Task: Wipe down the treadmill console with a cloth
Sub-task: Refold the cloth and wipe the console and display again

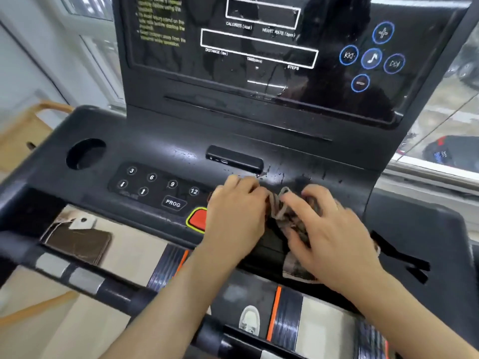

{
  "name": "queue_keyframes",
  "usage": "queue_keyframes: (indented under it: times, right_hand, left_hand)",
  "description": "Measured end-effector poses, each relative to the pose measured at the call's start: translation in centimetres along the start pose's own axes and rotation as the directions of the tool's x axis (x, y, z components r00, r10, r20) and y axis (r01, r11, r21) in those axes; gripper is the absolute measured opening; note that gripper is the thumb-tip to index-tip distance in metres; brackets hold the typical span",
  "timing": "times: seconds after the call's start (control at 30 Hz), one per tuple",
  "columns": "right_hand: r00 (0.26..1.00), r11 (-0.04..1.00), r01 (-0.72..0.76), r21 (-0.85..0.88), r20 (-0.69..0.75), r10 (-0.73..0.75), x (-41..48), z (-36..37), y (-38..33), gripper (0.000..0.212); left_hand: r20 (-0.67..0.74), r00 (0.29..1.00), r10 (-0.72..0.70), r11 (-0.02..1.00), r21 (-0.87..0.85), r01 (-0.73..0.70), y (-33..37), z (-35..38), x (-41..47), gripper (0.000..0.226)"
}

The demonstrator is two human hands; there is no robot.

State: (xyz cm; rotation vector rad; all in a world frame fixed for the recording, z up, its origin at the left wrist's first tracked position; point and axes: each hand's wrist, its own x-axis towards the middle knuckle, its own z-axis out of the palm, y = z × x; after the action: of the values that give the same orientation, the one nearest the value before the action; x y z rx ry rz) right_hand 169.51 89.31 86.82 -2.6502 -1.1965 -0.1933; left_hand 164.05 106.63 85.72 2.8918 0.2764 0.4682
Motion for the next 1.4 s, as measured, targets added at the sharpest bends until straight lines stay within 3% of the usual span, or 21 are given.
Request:
queue_keyframes:
  times: [0.07, 0.23, 0.3, 0.4, 0.63, 0.9, 1.03, 1.17, 1.3, 1.4]
  right_hand:
    - [0.998, 0.992, 0.046, -0.113, -0.047, -0.052, 1.7, -0.7, -0.9, 0.056]
    - [0.979, 0.975, 0.199, -0.095, -0.033, -0.202, 4.9, 2.4, -2.5, 0.035]
    - [0.985, 0.982, 0.155, -0.104, -0.061, -0.162, 5.4, 3.8, -3.0, 0.027]
    - [0.991, 0.99, 0.098, -0.104, -0.08, -0.106, 6.4, 4.7, -4.5, 0.042]
    - [0.988, 0.988, 0.128, -0.091, -0.073, -0.135, 11.0, 6.0, -9.5, 0.039]
    - [0.995, 0.987, 0.052, -0.151, -0.078, -0.065, 6.9, 4.2, -4.7, 0.045]
    - [0.991, 0.98, 0.086, -0.178, -0.081, -0.102, 9.8, 5.8, -8.1, 0.043]
    - [0.993, 0.978, 0.092, -0.186, -0.062, -0.105, 10.3, 5.7, -7.9, 0.045]
    - [0.999, 0.988, 0.037, -0.147, -0.028, -0.042, 6.9, 3.8, -3.4, 0.053]
    - [0.999, 0.982, 0.017, -0.188, -0.03, -0.023, 5.7, 3.2, -1.9, 0.053]
  left_hand:
    - [-0.007, 0.999, -0.038, 0.999, -0.028, 0.038, -1.2, -0.2, 0.8, 0.011]
    - [0.147, 0.988, -0.035, 0.977, -0.203, 0.065, -5.1, -1.5, 0.6, 0.017]
    - [0.125, 0.99, -0.064, 0.977, -0.193, 0.087, -6.7, -1.7, 0.7, 0.016]
    - [0.088, 0.991, -0.1, 0.983, -0.148, 0.113, -8.2, -1.8, 1.4, 0.01]
    - [-0.075, 0.939, -0.336, 0.939, -0.1, 0.328, -12.9, -2.6, 2.5, 0.009]
    - [-0.075, 0.993, -0.087, 0.991, -0.104, 0.079, -6.7, -0.5, 1.6, 0.025]
    - [-0.138, 0.971, -0.196, 0.981, -0.021, 0.195, -9.6, -1.3, 1.0, 0.024]
    - [0.014, 0.943, -0.331, 0.943, -0.021, 0.332, -9.5, -1.1, 1.2, 0.016]
    - [0.03, 0.993, -0.112, 0.994, 0.01, 0.112, -4.9, -0.4, 0.9, 0.011]
    - [0.009, 0.998, -0.069, 0.998, 0.01, 0.069, -3.1, 0.1, 1.1, 0.014]
